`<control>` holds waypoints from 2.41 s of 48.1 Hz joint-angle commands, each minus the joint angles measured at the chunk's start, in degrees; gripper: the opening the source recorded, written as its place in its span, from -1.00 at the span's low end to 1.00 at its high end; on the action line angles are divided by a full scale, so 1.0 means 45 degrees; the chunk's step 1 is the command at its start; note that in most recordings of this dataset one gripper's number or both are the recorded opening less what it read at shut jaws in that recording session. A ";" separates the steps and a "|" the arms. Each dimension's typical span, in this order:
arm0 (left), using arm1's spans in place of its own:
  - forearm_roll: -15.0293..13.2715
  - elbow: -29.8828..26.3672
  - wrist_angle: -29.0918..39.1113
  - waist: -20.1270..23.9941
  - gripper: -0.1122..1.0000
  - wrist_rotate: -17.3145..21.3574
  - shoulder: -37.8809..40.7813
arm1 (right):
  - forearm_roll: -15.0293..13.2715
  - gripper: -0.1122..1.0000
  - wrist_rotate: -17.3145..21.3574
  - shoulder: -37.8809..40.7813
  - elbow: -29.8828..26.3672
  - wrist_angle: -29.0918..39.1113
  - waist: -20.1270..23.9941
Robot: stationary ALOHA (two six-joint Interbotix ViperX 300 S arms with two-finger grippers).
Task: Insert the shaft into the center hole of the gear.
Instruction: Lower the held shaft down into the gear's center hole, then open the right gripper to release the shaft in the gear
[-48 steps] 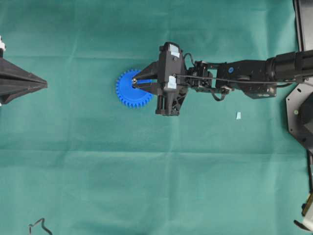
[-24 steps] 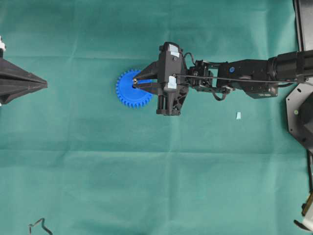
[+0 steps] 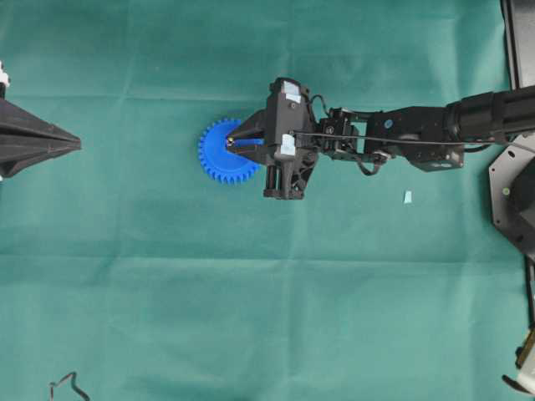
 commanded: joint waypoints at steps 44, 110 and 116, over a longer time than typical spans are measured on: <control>0.0039 -0.0332 -0.0098 0.0020 -0.80 -0.0020 0.0039 | 0.0020 -0.50 -0.0039 0.0117 -0.0273 -0.0137 -0.0078; 0.0039 -0.0332 -0.0117 0.0020 -0.80 0.0000 0.0117 | 0.0078 0.80 0.0020 0.0313 -0.0332 -0.0117 -0.0195; 0.0039 -0.0332 -0.0117 0.0020 -0.80 0.0000 0.0098 | 0.0078 0.80 0.0020 -0.0312 -0.0352 0.0371 -0.0195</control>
